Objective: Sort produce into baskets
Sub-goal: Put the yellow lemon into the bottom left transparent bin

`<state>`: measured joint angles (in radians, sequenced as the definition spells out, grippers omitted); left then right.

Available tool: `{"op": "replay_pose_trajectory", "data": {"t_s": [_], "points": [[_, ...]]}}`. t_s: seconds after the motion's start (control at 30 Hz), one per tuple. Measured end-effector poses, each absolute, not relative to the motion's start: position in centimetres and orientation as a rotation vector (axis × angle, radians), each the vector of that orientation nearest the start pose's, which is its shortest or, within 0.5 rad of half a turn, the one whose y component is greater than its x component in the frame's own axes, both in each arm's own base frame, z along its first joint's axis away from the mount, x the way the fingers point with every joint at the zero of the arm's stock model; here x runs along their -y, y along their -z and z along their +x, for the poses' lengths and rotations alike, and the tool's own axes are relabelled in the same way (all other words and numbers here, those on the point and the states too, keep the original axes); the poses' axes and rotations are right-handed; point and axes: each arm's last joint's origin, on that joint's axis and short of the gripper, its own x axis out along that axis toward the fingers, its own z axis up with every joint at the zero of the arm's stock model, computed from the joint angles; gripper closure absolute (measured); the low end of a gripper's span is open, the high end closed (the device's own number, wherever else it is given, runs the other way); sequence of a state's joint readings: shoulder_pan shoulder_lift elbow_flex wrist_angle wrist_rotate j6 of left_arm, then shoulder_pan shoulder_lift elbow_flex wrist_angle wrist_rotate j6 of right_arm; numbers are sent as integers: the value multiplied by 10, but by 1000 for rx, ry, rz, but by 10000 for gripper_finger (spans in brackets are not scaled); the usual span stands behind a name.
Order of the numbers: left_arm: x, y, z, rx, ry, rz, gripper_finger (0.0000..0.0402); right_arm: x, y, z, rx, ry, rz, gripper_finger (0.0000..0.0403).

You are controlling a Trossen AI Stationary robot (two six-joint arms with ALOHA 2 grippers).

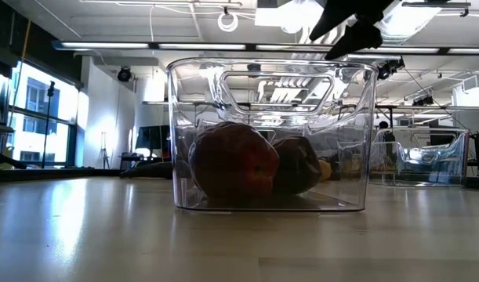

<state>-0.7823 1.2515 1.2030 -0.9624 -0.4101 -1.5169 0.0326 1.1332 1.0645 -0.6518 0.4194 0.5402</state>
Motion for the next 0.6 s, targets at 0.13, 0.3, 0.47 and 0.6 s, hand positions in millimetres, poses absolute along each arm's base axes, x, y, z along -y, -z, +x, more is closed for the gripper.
{"op": "replay_pose_trajectory", "data": {"t_s": [0.13,0.3,0.47,0.6], "points": [[165,-322,158,-1083,-508,-721,231,6,-323,227,-588,556,348,63],[191,-302,148,-1266,-518,-703,231,7,-322,226,-604,562,347,63],[210,-286,138,-1407,-523,-628,231,6,-322,226,-599,578,335,63],[213,-284,137,-1408,-593,-684,217,7,-322,226,-587,610,319,63]]}}
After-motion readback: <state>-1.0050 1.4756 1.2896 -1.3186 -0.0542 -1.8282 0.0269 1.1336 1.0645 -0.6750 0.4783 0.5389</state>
